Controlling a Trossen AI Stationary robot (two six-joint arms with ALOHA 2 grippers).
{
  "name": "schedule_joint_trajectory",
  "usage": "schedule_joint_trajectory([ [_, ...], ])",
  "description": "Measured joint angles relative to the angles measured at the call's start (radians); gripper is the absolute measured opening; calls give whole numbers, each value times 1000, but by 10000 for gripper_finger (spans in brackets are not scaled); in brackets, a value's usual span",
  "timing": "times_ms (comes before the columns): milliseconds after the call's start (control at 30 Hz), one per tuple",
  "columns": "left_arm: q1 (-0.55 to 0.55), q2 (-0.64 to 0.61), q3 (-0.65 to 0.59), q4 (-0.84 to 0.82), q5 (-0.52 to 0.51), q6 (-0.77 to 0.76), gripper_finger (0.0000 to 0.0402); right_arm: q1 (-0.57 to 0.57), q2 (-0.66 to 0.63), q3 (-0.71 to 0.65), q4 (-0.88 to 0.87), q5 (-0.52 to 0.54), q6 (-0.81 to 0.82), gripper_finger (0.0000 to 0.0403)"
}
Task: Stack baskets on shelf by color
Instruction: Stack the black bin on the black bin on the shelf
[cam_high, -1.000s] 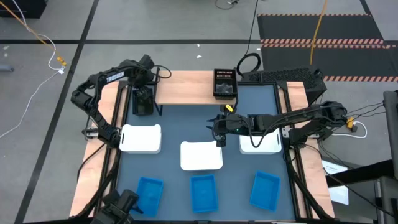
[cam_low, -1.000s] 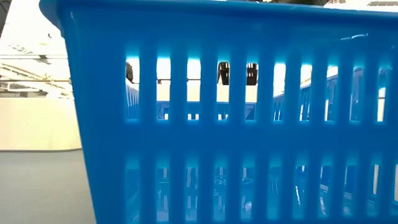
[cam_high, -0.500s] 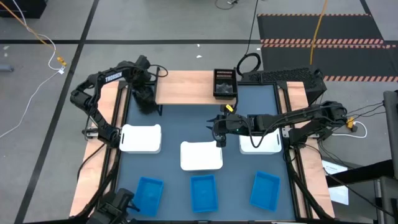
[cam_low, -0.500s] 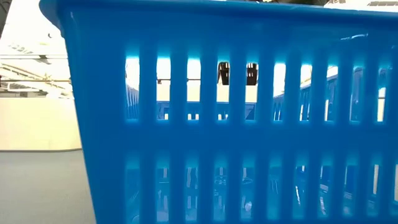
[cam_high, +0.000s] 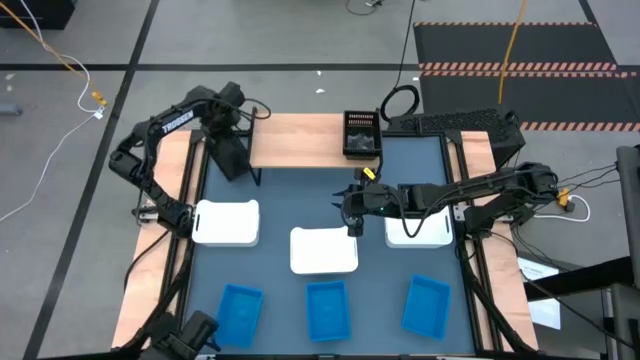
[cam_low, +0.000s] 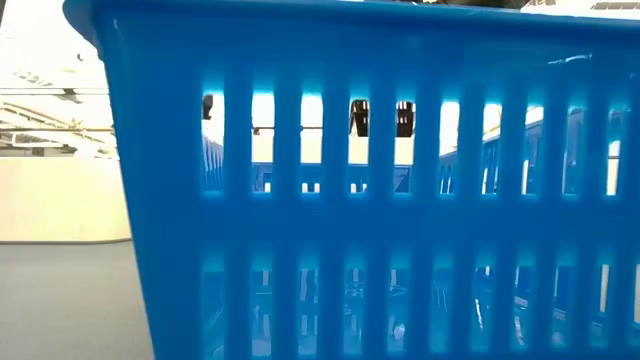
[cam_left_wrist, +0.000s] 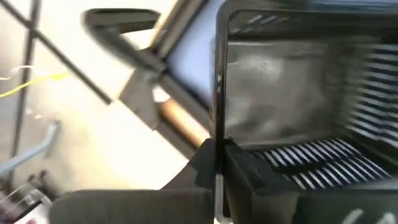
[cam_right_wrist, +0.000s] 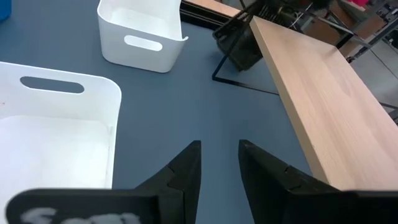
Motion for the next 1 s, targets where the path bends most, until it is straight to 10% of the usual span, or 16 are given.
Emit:
schedule_joint_trajectory([
  [433, -46, -102, 397, -367, -31, -14, 10, 0, 0, 0, 72, 1, -33, 100],
  [1000, -203, -189, 688, -360, 6, 73, 10, -2, 0, 2, 424, -66, -415, 105],
])
